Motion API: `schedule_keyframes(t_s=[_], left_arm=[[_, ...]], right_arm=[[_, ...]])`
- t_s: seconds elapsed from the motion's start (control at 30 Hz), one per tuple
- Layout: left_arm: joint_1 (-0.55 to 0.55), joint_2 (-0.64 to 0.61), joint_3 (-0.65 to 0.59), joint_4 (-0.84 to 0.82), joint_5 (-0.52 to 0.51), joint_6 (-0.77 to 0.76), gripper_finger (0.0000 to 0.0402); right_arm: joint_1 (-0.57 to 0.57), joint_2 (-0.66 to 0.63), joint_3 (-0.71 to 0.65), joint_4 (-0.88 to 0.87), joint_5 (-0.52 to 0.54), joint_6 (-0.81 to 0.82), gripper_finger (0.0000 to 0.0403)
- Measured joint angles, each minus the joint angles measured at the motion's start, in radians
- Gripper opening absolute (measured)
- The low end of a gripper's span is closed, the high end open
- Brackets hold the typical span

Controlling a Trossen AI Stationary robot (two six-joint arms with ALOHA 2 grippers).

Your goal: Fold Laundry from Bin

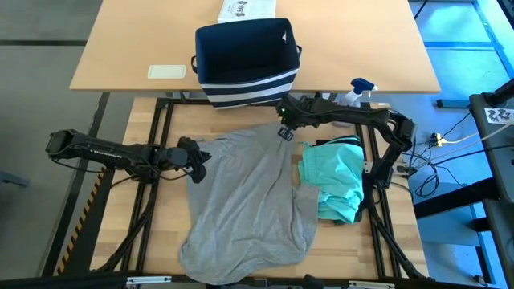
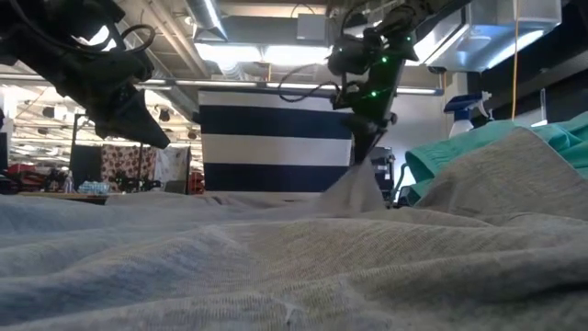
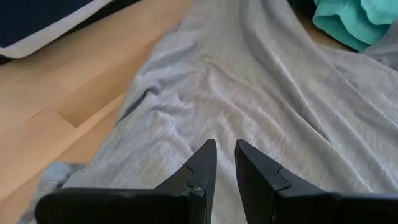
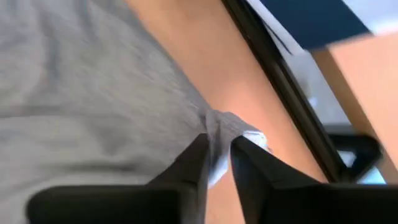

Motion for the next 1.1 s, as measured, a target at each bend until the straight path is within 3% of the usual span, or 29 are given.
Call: schedule_keyframes(t_s=[0.2, 0.33, 0.47, 0.63, 0.8, 0.93, 1.1], left_arm=[[0.042, 0.000, 0.000, -0.059, -0.007, -0.033, 0.0055], [0.112, 0.000, 0.000, -0.134, 0.027, -0.072, 0.0055], [0.197, 0.000, 0.000, -0.154, 0.070, -0.078, 0.0055], [0.305, 0.022, 0.034, -0.203, 0.114, -0.043, 0.0055], [0.419, 0.121, 0.080, -0.249, 0.176, 0.009, 0.0055], [0.510, 0.237, 0.139, -0.251, 0.243, 0.104, 0.0062], [0.614, 0.371, 0.261, -0.272, 0.302, 0.245, 0.0104]], right_arm=[[0.052, 0.000, 0.040, 0.015, -0.001, -0.045, 0.0134], [0.091, 0.000, 0.072, 0.016, 0.038, -0.055, 0.0180], [0.131, 0.000, 0.089, 0.058, 0.013, -0.055, 0.0208], [0.203, -0.001, 0.077, 0.174, -0.137, -0.058, 0.0210], [0.287, -0.001, -0.016, 0.371, -0.237, -0.057, 0.0195], [0.346, -0.001, -0.107, 0.505, -0.255, -0.041, 0.0189], [0.406, 0.000, -0.157, 0.572, -0.251, -0.009, 0.0188]])
